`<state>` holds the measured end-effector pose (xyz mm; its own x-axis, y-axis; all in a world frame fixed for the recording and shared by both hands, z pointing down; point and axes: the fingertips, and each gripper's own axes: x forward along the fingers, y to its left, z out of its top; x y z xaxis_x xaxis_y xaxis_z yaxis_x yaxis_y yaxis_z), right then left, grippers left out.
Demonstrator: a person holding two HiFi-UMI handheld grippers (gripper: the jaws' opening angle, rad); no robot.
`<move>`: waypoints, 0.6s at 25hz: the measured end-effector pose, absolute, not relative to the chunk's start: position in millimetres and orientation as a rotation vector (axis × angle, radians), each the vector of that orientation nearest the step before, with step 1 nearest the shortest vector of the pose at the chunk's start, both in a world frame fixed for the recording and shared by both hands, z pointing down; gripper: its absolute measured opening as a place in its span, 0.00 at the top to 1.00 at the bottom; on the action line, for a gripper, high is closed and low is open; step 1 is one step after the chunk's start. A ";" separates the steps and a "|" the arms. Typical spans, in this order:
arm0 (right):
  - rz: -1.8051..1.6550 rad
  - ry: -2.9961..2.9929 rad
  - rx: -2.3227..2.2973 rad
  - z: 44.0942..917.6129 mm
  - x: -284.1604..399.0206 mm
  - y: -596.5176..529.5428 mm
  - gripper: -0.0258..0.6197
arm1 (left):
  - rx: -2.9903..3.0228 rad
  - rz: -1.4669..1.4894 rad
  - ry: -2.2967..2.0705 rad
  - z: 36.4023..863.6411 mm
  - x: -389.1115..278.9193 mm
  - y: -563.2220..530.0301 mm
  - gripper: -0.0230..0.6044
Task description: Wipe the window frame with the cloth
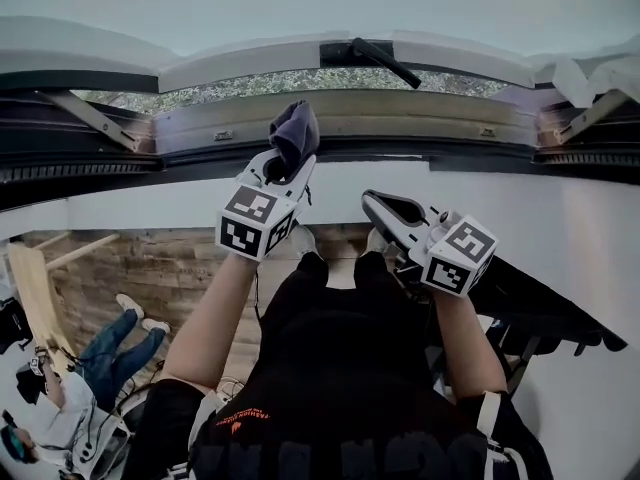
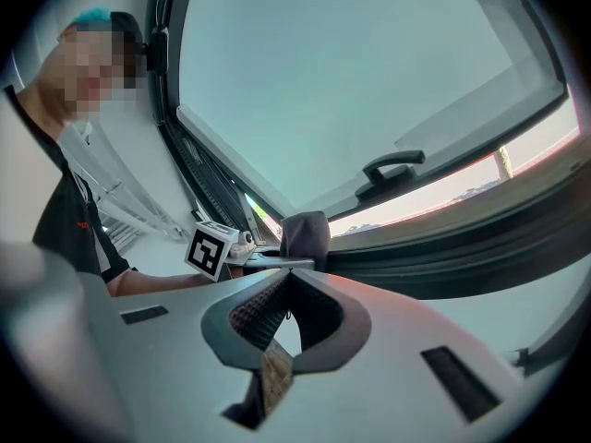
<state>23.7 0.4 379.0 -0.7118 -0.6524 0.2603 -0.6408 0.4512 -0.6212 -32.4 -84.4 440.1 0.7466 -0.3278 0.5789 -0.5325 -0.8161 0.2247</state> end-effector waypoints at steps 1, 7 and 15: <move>-1.126 2.653 -1.200 379.0 30.1 2.5 0.95 | 2.575 0.751 -0.643 439.9 -24.2 -82.1 0.88; -1.121 2.602 -1.270 380.2 66.4 17.0 0.95 | 2.609 0.764 -0.552 437.9 21.4 -69.2 0.88; -1.092 2.542 -1.337 375.6 107.5 34.6 0.95 | 2.650 0.791 -0.429 436.0 84.1 -50.6 0.88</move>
<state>107.5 34.6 375.6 -0.6195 -0.7435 0.2519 -0.6946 0.3698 -0.6170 84.1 -50.6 436.0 0.7992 -0.1865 0.5713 -0.3767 -0.8962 0.2343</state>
